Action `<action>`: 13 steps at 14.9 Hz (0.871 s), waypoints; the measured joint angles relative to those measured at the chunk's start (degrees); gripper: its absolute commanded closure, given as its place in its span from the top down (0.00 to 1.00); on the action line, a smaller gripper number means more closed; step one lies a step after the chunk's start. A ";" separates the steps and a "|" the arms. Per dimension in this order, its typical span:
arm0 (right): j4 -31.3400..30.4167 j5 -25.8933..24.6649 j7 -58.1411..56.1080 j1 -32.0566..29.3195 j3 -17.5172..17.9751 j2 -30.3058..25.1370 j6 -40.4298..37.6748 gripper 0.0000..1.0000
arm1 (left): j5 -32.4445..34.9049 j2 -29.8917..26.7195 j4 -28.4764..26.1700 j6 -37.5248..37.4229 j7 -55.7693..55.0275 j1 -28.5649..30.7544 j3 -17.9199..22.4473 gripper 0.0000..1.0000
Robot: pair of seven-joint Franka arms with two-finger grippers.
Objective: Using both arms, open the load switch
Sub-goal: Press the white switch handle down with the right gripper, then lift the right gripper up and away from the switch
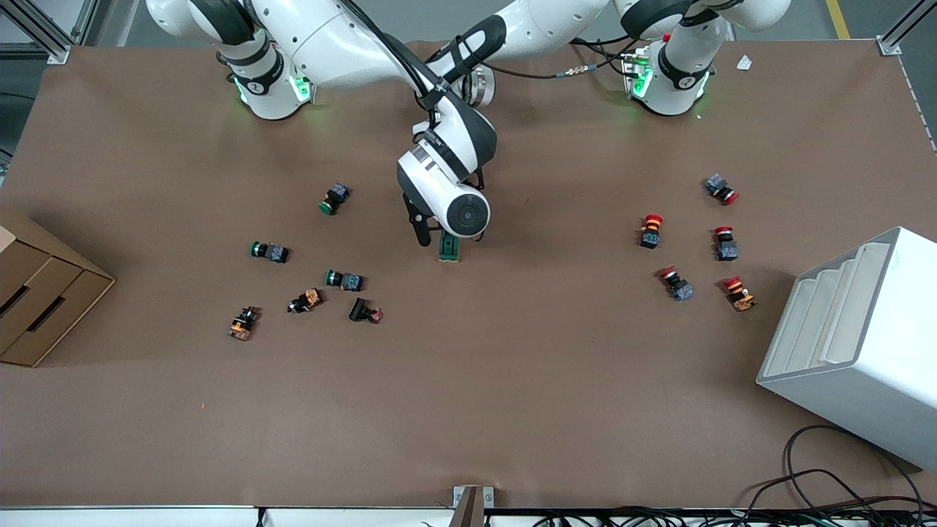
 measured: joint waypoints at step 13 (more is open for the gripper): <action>7.56 -5.76 -18.64 -8.95 -1.99 -3.79 -9.21 1.00 | -0.18 0.02 0.17 0.05 -0.01 0.04 -0.03 0.99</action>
